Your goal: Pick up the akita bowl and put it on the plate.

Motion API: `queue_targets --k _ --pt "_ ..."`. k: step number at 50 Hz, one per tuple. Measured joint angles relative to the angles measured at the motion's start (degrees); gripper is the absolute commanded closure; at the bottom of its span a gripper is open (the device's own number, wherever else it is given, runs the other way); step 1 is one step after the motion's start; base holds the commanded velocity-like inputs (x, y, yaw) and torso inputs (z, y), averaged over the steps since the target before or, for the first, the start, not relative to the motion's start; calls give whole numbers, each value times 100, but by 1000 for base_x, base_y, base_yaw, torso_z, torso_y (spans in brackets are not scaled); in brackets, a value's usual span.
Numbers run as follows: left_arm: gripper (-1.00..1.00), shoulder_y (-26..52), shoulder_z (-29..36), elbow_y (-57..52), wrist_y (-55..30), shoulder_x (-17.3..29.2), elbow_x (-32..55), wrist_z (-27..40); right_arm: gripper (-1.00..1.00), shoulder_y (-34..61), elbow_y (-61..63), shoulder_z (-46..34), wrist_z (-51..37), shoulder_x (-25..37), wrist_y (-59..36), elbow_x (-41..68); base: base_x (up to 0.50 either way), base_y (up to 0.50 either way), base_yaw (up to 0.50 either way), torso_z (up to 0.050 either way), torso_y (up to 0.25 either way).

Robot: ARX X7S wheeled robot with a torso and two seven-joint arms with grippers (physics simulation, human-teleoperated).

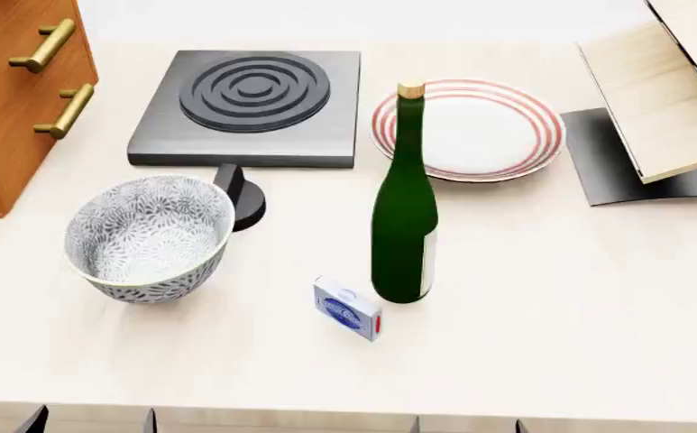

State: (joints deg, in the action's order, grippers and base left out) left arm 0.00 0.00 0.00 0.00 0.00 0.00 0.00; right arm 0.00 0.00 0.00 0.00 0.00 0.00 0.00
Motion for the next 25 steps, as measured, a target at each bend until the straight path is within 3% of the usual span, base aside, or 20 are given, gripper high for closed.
queue_targets --k 16,25 --pt "-100 -28 351 -151 -52 328 312 304 -100 67 -111 -306 -322 178 72 -29 0 0 0 0 0" --pt "-100 -89 373 -949 -412 513 208 580 -100 145 414 -407 -513 284 -238 -1 0 0 0 0 0"
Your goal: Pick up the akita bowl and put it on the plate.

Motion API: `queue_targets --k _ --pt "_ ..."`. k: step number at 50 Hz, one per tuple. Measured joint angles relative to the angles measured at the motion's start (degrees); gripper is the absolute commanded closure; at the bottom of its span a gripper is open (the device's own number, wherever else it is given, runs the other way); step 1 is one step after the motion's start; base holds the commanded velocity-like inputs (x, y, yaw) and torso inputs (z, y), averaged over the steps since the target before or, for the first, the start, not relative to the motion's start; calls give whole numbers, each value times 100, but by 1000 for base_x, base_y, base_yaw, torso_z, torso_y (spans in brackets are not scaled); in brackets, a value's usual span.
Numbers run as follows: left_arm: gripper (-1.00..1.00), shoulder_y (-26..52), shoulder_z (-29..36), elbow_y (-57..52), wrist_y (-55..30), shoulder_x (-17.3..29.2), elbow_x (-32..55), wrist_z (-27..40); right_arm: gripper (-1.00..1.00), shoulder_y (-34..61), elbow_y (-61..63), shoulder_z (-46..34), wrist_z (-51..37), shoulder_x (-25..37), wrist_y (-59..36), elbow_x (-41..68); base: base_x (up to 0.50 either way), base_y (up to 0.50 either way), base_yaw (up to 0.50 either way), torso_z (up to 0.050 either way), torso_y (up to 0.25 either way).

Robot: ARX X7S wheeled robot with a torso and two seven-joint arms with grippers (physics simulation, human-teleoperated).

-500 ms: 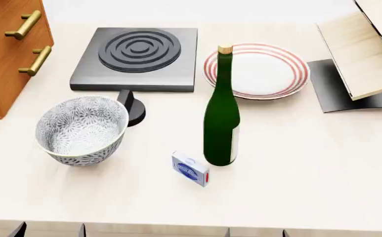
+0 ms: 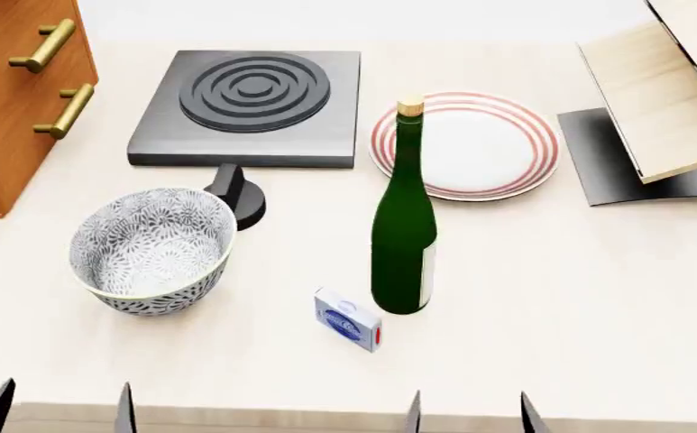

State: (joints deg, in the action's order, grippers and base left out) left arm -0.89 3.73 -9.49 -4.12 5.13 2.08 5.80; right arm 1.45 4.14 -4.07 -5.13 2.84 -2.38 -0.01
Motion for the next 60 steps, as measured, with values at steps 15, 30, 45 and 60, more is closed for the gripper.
queue_targets --k 15,30,45,60 --pt "-100 4 -112 -1510 -814 261 -67 305 -100 85 1214 -64 -247 168 -639 69 0 0 0 0 0" --pt "-100 -80 -198 -2517 -1241 416 -59 472 -100 34 1978 18 -418 320 -934 260 0 0 0 0 0" --pt "-100 -140 -477 -2581 -1193 479 154 614 -100 57 1916 206 -565 425 -898 514 0 0 0 0 0" --pt "-100 -144 -601 -2503 -1126 524 298 711 -100 50 1817 146 -595 502 -838 660 0 -48 0 0 0"
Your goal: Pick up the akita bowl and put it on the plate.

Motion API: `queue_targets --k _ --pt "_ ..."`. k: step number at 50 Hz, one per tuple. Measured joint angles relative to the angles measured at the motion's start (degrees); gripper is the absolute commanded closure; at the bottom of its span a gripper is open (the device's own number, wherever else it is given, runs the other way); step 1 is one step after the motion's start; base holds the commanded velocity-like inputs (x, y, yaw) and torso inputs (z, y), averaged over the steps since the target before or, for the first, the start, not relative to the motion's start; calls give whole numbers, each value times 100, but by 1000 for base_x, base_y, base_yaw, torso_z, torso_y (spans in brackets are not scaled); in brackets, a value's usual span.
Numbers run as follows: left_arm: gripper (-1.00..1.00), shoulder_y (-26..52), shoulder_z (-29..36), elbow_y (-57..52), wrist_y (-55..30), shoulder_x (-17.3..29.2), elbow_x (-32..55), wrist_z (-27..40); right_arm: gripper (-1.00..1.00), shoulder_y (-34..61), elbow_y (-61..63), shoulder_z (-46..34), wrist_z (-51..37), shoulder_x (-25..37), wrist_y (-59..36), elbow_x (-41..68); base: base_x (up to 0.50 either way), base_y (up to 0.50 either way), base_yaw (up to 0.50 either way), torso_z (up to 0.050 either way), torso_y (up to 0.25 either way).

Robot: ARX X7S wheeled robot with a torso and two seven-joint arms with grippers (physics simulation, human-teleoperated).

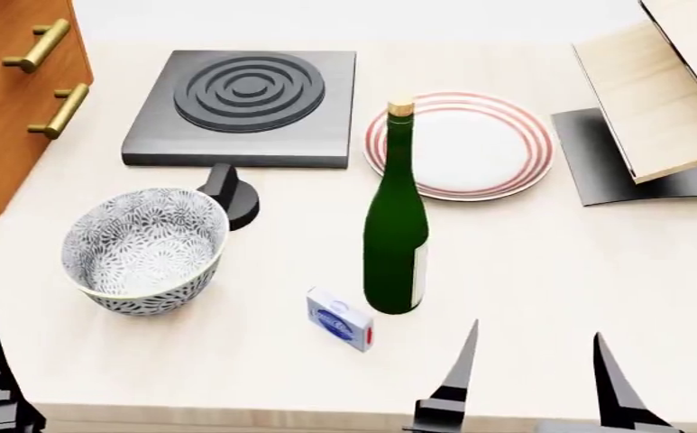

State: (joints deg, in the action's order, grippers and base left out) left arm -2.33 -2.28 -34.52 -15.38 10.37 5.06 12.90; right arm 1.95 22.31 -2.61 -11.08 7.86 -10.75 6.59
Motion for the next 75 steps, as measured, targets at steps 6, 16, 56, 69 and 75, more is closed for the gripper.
queue_targets --k 6,16,56,69,75 --pt "-100 3 0 36 15 16 37 23 -100 -4 -16 -37 -6 30 6 48 0 -72 0 0 0" --pt "-100 5 23 91 41 46 75 58 -100 -7 -30 -93 -32 78 13 103 0 -75 0 0 0" --pt "-100 -10 124 230 132 158 207 178 -100 17 -82 -295 -165 231 33 218 0 -80 0 0 0" --pt "-100 -12 149 245 144 198 246 216 -100 24 -78 -363 -207 267 33 243 0 -206 0 0 0" --pt "-100 -23 164 243 159 206 266 234 -100 26 -100 -397 -222 288 49 245 0 -135 0 0 0"
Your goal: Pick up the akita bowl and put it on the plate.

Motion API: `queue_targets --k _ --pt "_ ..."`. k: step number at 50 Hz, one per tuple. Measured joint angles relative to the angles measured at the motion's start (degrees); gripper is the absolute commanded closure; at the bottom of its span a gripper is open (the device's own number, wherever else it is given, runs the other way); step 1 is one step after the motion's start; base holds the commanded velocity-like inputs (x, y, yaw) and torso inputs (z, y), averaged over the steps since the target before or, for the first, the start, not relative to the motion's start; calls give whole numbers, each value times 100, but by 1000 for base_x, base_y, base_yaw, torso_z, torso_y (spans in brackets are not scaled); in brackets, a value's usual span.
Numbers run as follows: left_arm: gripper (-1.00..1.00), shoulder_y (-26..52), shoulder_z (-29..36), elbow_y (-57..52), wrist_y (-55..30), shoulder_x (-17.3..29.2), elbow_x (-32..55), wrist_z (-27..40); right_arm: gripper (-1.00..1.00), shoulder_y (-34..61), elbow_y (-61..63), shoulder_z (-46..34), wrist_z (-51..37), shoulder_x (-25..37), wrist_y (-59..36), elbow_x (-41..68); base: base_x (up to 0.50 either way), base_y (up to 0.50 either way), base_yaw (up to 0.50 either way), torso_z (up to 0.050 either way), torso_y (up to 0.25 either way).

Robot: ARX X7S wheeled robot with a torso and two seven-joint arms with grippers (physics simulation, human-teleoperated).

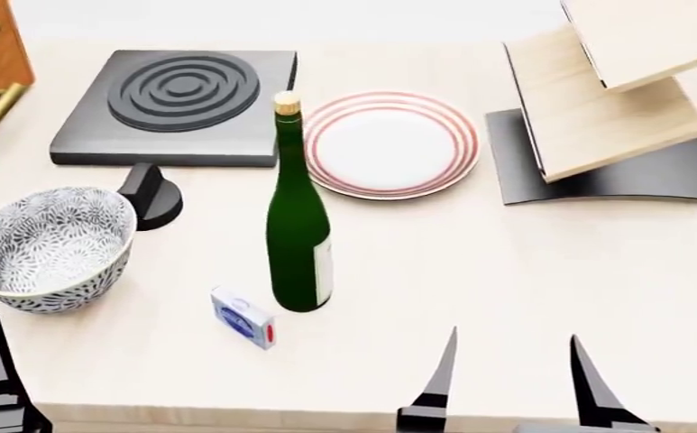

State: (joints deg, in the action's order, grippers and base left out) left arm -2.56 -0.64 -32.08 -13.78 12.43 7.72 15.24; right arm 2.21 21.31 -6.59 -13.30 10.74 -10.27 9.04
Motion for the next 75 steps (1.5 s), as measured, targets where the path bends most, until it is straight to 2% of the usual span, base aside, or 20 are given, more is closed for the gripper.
queue_targets --k 21,75 --pt "-100 -11 53 18 34 50 43 64 -100 -26 -23 -134 -91 55 137 -73 0 -67 0 0 0" --pt "-100 -11 193 133 154 209 154 265 -100 -62 -51 -410 -268 230 396 -131 431 -14 0 0 0"
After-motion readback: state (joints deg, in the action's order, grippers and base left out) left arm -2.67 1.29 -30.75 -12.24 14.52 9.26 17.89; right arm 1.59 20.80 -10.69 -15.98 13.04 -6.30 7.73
